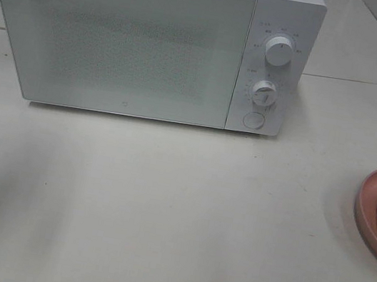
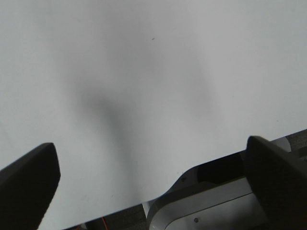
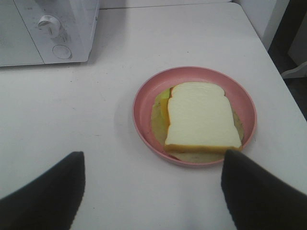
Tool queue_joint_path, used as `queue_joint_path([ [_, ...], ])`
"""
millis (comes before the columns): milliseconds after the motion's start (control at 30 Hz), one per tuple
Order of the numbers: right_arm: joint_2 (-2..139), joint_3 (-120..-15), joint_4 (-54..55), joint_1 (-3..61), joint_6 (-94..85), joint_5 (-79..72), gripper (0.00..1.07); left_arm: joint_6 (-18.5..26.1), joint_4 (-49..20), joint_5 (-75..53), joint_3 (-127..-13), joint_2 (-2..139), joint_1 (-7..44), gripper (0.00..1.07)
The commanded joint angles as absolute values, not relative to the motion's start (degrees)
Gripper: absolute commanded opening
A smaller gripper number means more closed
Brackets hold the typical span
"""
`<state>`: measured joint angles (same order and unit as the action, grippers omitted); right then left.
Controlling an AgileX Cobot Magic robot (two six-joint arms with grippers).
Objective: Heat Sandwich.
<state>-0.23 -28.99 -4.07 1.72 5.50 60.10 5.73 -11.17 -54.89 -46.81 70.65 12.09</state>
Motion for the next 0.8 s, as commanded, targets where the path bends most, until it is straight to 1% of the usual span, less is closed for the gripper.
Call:
queue_joint_path([
  [33,-1.7,-29.0,-4.0,1.3,4.9,59.5,0.75,5.9,-9.7,-60.2,-46.7,68.0,6.8,1.00],
  [67,-1.7,-29.0,-4.0,1.3,4.9,59.5,0.75,5.9,-9.7,-60.2,-46.7,68.0,6.8,1.00],
  [200,-1.7,-29.0,-4.0,1.3,4.9,59.5,0.75,5.9,-7.4,-66.3,-46.7,63.5,1.0,1.00],
  [300,-1.7,-29.0,-4.0,1.3,4.9,59.5,0.75,5.9,-6.8,-67.3,-46.1,61.1,0.1,1.00],
  [467,-1.7,-29.0,-4.0,1.3,4.9,59.5,0.75,5.9,-6.6,-66.7,-42.2,53.1,-0.2,1.00],
  [500,-1.7,-29.0,-4.0,1.3,4.9,59.5,0.75,5.9,-6.2,-66.0,-40.2,49.6,-0.2,1.00],
  [600,-1.7,-29.0,-4.0,1.3,4.9,59.5,0.75,5.9,-6.1,-65.1,-38.4,46.2,-0.2,1.00],
  [633,-1.7,-29.0,-4.0,1.3,4.9,59.5,0.75,5.9,-6.2,-64.1,-36.7,42.2,-0.2,1.00],
  [767,-1.7,-29.0,-4.0,1.3,4.9,59.5,0.75,5.9,-6.2,-62.7,-34.1,36.7,-0.2,1.00],
  [800,-1.7,-29.0,-4.0,1.3,4.9,59.5,0.75,5.9,-6.2,-62.2,-32.3,33.2,-0.2,1.00],
])
